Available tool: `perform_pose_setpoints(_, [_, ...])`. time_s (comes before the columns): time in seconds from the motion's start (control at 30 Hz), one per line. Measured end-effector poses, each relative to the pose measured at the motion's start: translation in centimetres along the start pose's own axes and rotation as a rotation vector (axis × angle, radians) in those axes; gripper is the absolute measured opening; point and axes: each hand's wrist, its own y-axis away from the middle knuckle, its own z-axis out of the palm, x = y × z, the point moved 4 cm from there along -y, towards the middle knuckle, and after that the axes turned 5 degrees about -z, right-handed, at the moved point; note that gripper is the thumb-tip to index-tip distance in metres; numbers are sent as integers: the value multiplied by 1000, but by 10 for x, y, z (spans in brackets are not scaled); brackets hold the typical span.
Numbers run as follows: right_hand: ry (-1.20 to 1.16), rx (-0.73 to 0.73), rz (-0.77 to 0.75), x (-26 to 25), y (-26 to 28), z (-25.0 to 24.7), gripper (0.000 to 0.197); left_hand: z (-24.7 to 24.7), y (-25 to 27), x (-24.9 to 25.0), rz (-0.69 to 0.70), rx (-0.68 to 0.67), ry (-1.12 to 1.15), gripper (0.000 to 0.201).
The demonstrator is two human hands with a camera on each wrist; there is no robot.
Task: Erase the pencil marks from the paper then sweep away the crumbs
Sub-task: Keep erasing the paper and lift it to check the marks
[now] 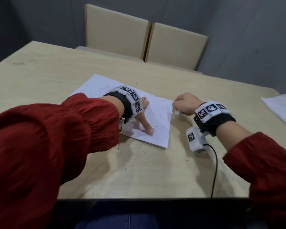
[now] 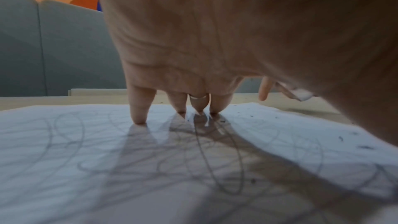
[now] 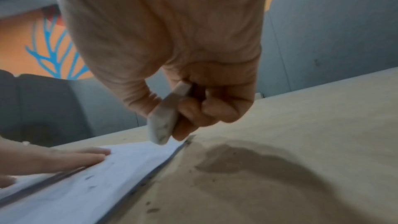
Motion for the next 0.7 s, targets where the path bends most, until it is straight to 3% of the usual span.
perform_pose_setpoints(0.27, [176, -25, -1, -7, -37, 21, 34, -15, 4, 5, 18, 70, -160, 111])
perform_pose_setpoints(0.4, [216, -95, -11, -12, -40, 20, 13, -19, 1, 7, 4, 82, -119, 109])
perform_pose_setpoints(0.53, [187, -96, 0, -10, -39, 19, 24, -22, -5, 8, 5, 121, -82, 75])
perform_pose_setpoints(0.7, [173, -63, -26, -11, -33, 18, 25, -24, 1, 6, -31, 176, -17, 83])
